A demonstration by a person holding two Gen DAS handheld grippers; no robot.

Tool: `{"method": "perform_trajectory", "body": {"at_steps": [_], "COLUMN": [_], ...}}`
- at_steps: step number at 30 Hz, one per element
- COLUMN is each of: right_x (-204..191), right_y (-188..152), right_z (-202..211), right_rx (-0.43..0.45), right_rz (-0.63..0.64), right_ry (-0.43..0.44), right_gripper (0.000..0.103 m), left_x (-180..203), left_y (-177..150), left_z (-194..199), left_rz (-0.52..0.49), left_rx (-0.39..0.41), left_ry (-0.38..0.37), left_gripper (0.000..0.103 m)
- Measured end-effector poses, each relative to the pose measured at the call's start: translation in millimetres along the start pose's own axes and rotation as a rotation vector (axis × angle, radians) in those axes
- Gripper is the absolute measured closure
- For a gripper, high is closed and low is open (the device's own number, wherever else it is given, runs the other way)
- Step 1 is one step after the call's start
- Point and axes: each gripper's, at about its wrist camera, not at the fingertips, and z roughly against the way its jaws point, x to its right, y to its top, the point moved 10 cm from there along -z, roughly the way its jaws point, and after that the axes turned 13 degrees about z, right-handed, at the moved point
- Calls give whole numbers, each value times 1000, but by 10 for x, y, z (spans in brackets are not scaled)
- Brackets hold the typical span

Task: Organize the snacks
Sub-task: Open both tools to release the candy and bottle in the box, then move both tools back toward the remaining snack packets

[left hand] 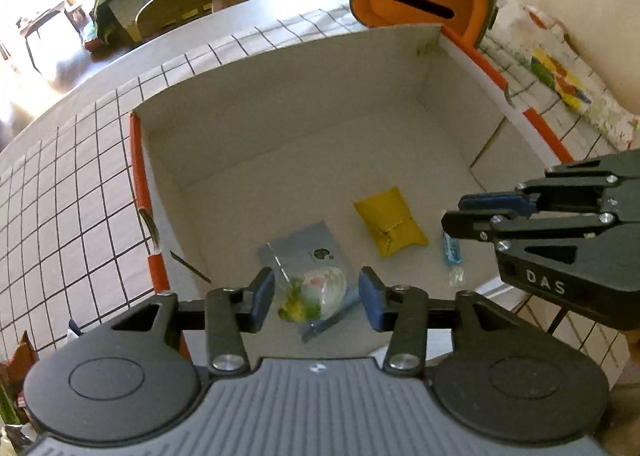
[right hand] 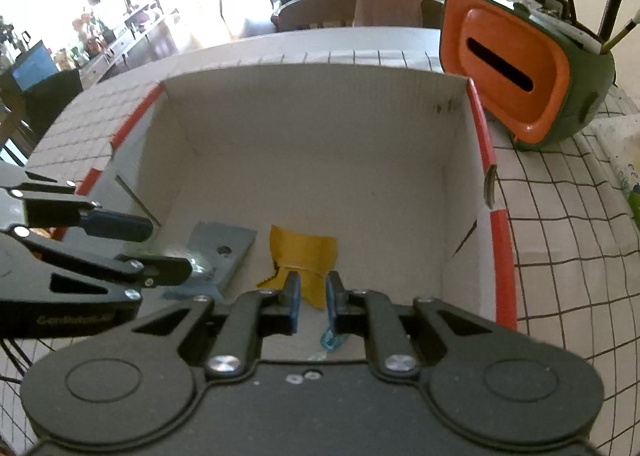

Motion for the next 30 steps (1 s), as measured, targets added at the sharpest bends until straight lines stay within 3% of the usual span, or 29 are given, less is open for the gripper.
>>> {"method": "perform_trajectory", "body": {"at_steps": [6,23,26,30], "right_x": [-23,-449,-569,-724], "right_y": [55,267,299,358], "right_z": [229,807,861,882], "right_rx": [52,208,230,253], "right_rz": [-9,48,60,67], "right_ry": [31,82,95,127], "right_gripper": [83,80,77,65], "left_x": [-70,-346,-420,-555], "left_y": [5,-173,-239,-322], "left_z": [208,919,1078,1271], "left_rz": [27,121,131,157], "left_rx": [50,188,219,252], "left_ry": [-5,-12,-2,4], "left_gripper": [51,45,44,39]}}
